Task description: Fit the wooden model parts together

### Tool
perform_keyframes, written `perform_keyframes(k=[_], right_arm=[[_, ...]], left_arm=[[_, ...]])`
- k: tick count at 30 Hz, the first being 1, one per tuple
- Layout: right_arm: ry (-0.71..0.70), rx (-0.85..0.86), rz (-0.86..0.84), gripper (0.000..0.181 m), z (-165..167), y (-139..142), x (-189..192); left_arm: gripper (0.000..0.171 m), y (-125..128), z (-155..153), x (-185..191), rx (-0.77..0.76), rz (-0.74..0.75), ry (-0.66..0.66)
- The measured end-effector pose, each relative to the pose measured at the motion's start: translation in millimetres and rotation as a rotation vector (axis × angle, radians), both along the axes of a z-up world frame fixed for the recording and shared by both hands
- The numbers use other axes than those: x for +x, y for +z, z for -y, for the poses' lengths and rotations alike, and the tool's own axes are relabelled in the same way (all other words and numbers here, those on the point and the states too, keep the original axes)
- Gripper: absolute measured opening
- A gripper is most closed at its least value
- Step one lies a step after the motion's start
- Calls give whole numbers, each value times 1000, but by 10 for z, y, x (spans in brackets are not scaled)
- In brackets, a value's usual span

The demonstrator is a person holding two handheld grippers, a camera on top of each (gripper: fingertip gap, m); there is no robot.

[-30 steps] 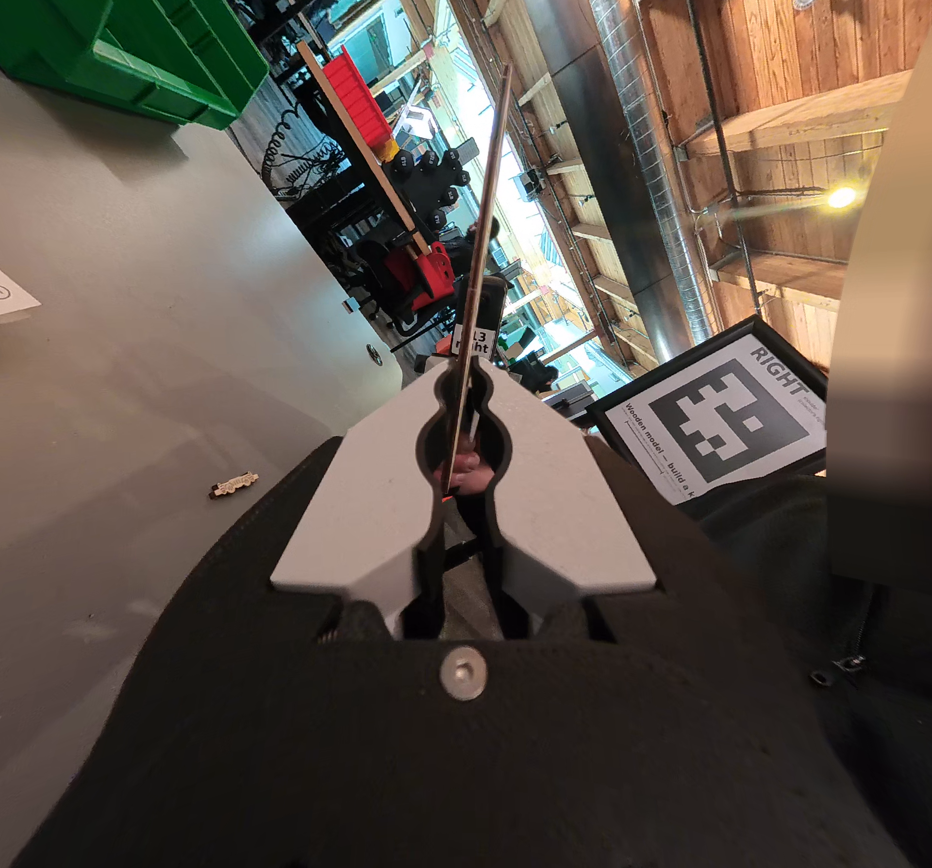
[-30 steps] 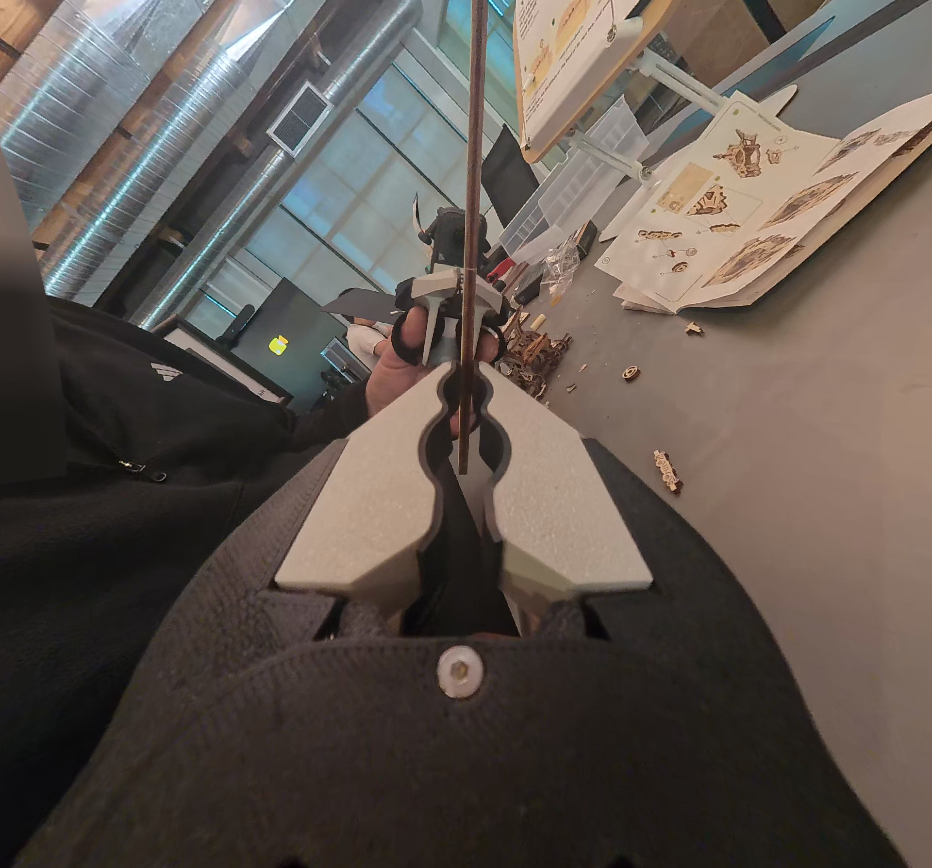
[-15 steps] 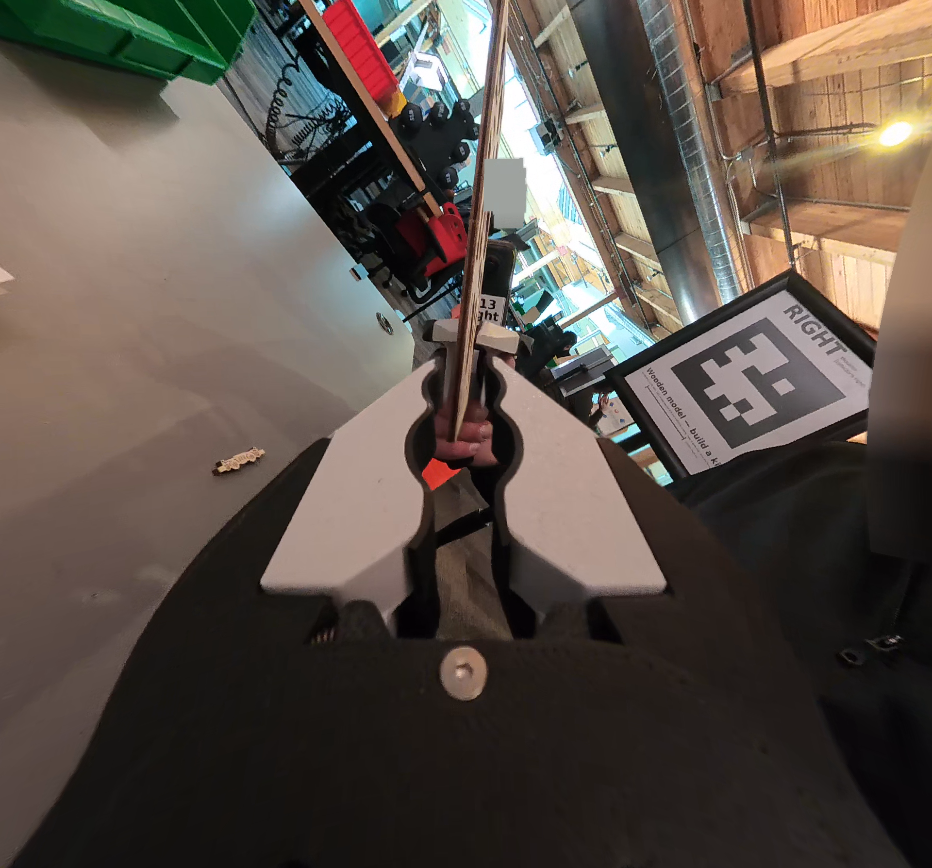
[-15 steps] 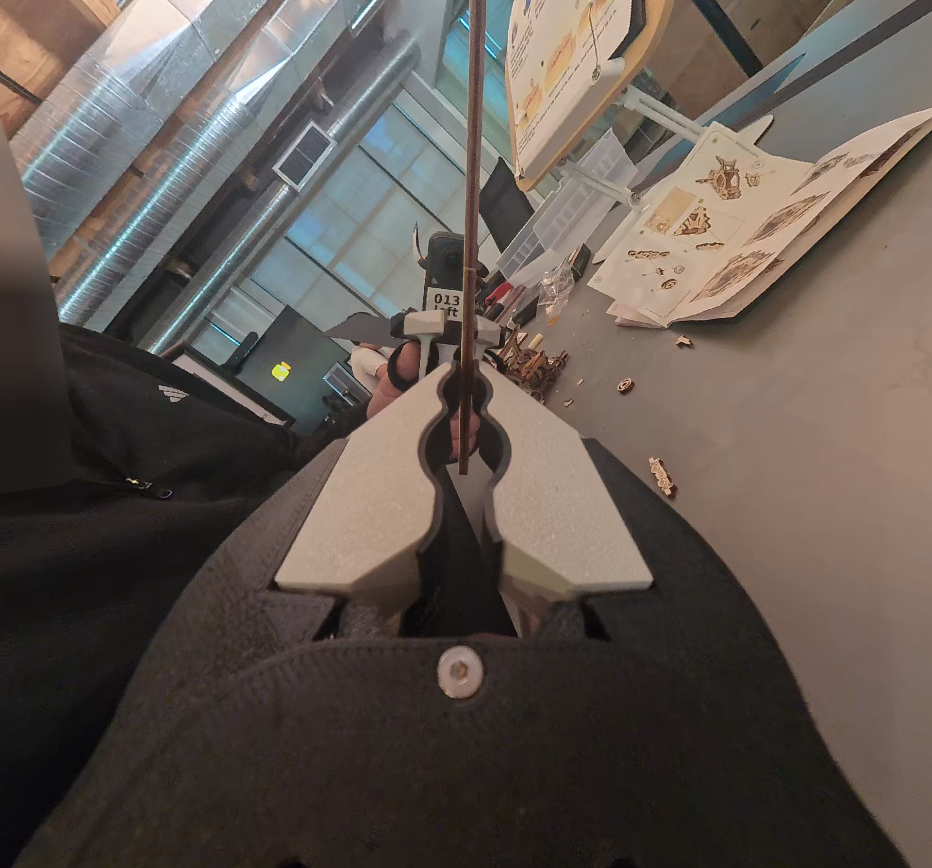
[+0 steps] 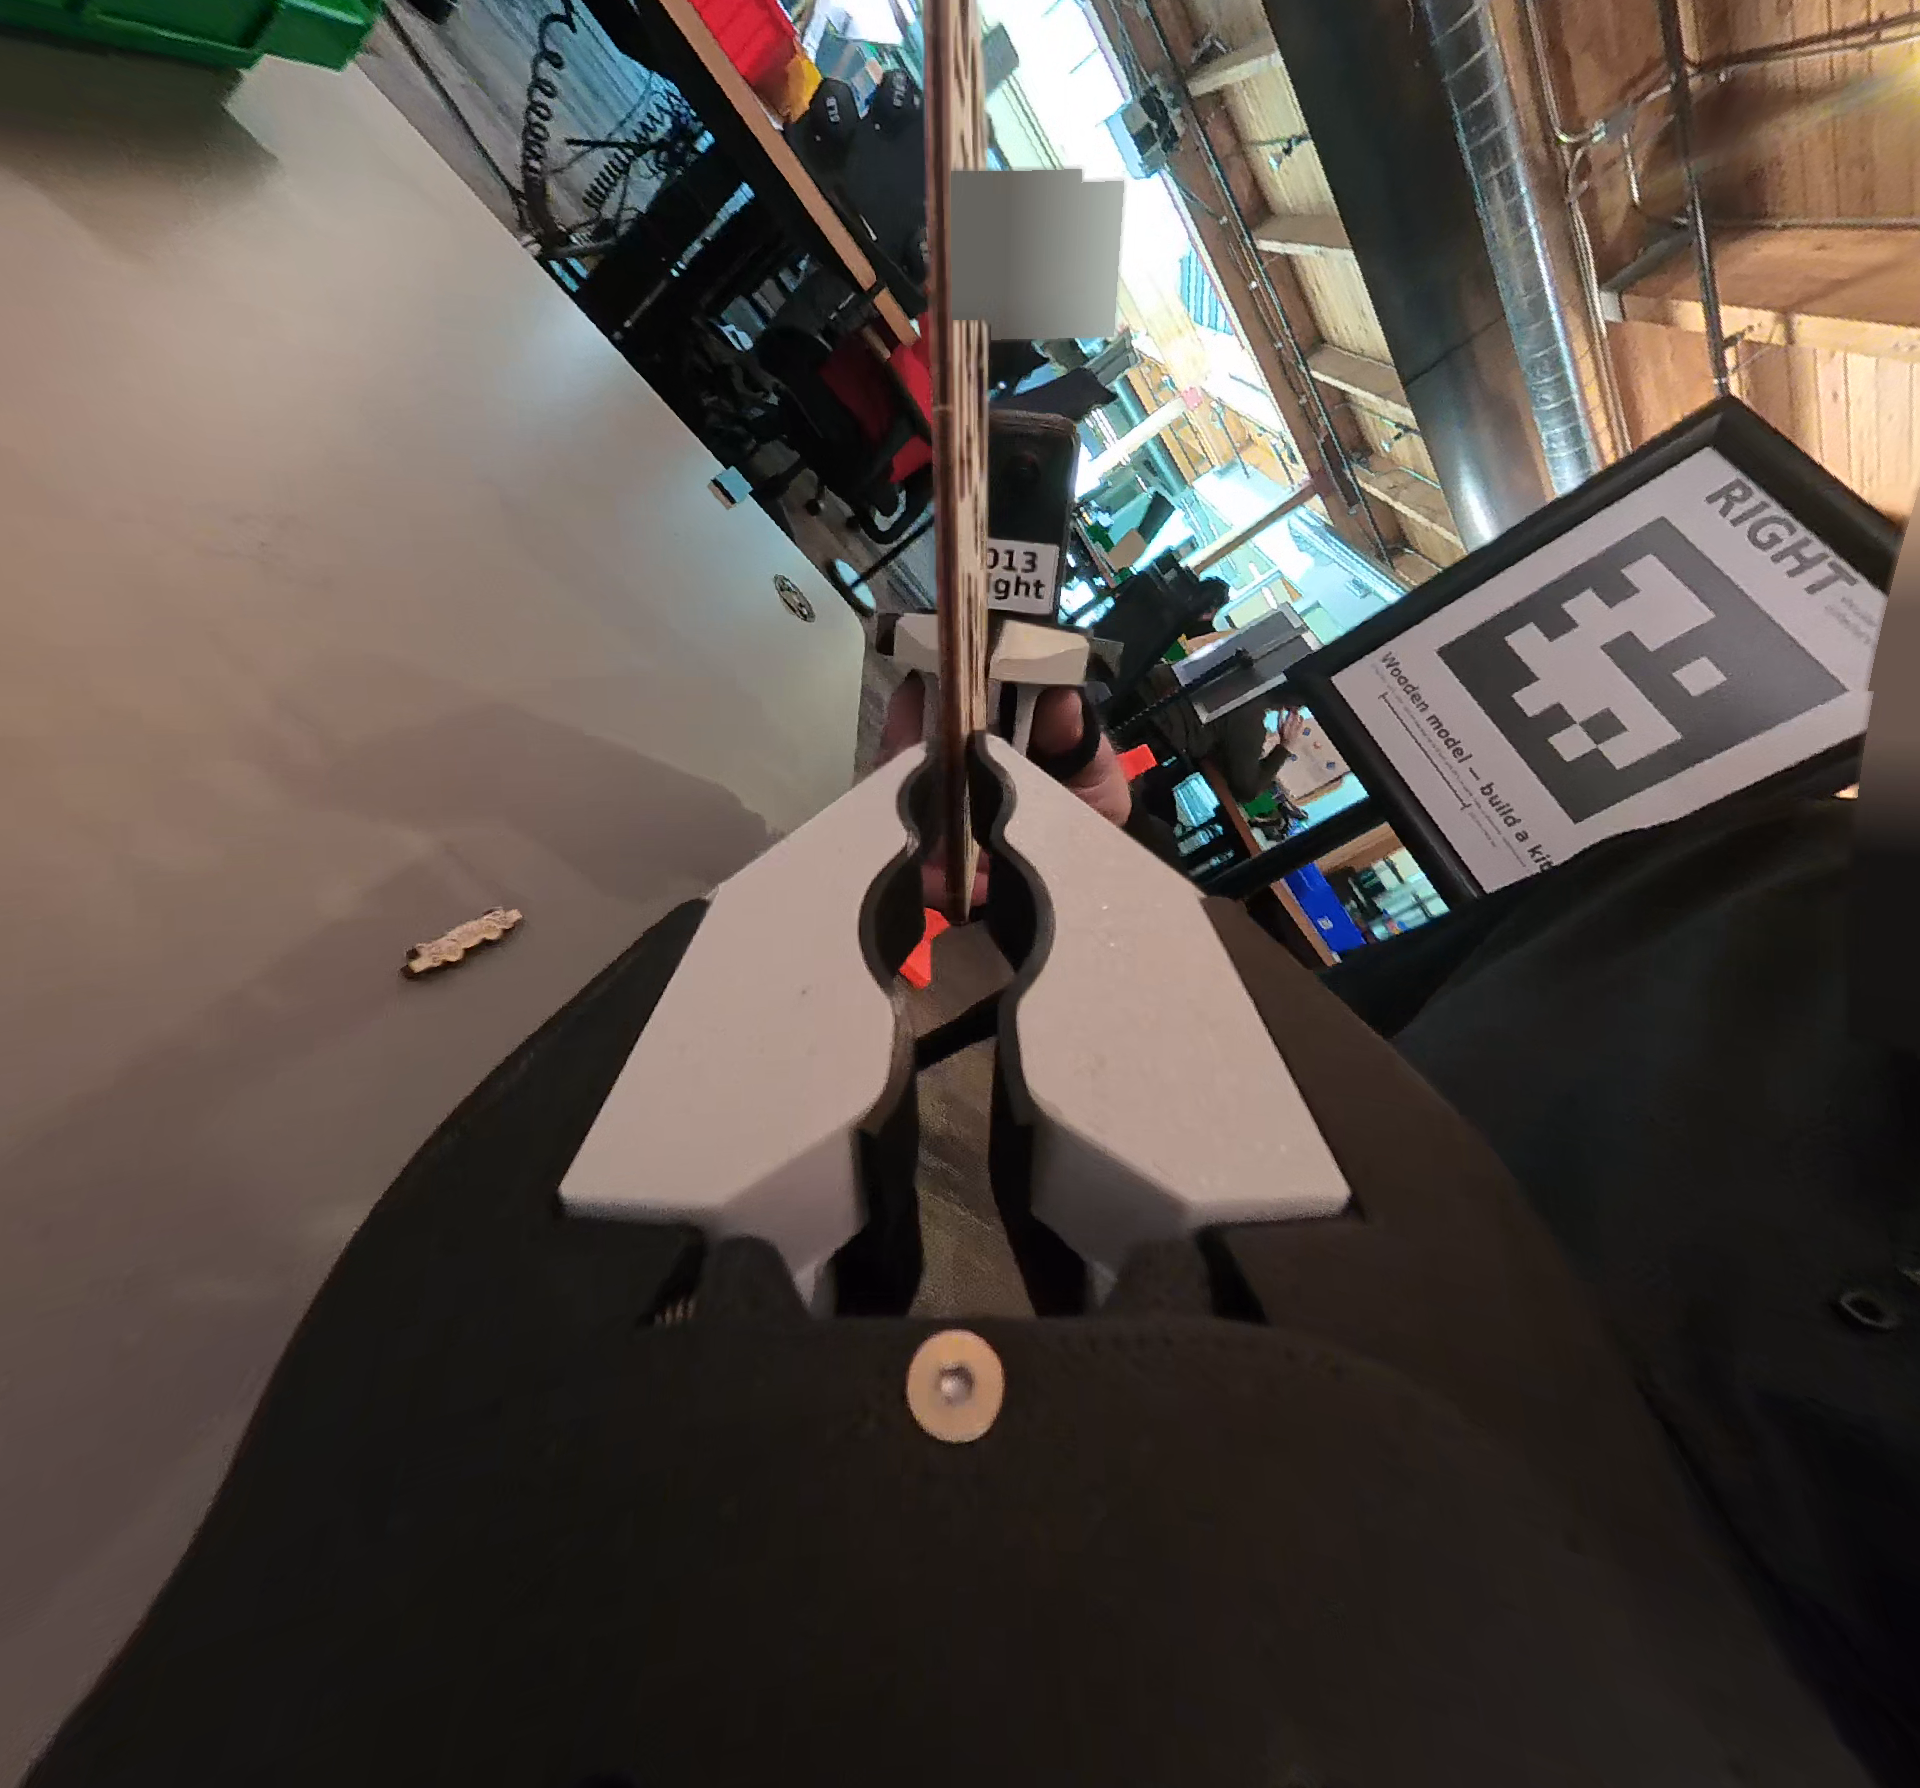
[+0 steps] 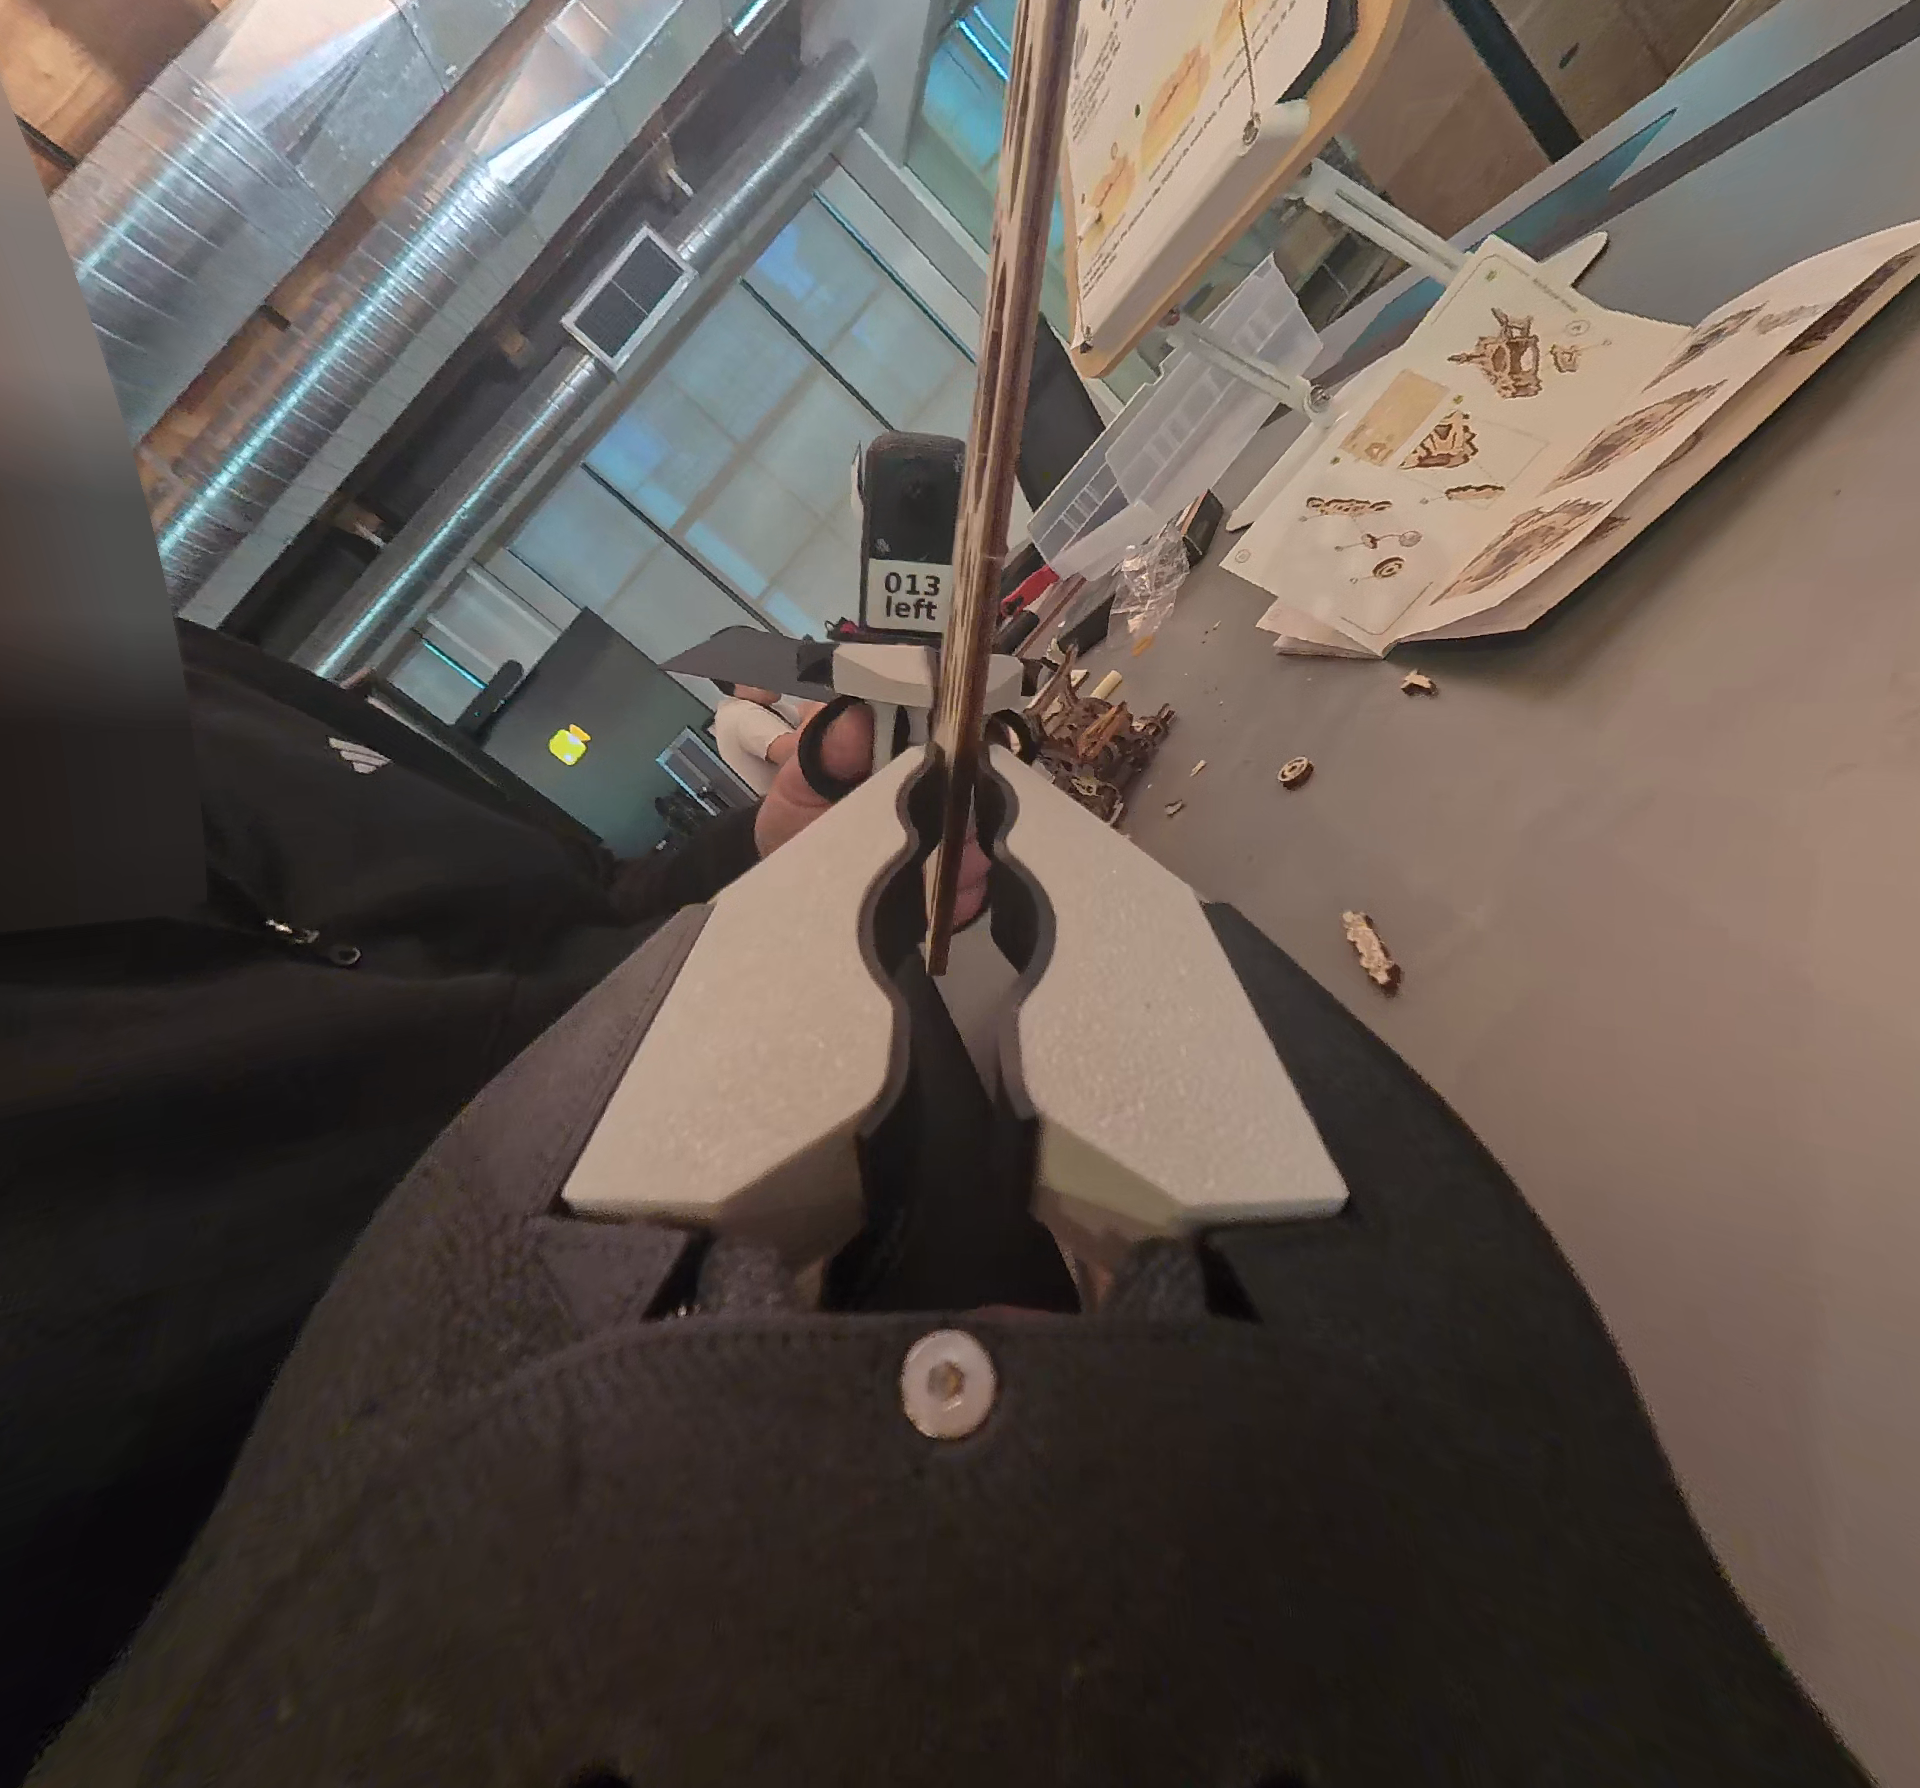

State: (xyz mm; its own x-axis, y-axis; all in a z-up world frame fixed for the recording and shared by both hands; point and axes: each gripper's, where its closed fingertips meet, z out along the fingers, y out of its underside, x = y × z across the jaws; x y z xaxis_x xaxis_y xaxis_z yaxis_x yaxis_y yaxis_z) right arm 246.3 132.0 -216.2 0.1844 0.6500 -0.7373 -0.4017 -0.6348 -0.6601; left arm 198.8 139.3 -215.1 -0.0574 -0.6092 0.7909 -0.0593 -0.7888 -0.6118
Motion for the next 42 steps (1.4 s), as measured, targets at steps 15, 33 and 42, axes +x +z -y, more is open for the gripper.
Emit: perform_keyframes(k=[15, 33, 42], right_arm=[[-15, 80, 41, 1, 26, 56, -61], [-29, 80, 106, 0, 25, 15, -58], [-95, 131, 243, 1, -3, -76, -43]], left_arm=[[2, 19, 41, 63, 105, -15, -20], [3, -46, -11, 52, 225, -102, -17], [5, -205, -112, 110, 339, -252, 33]])
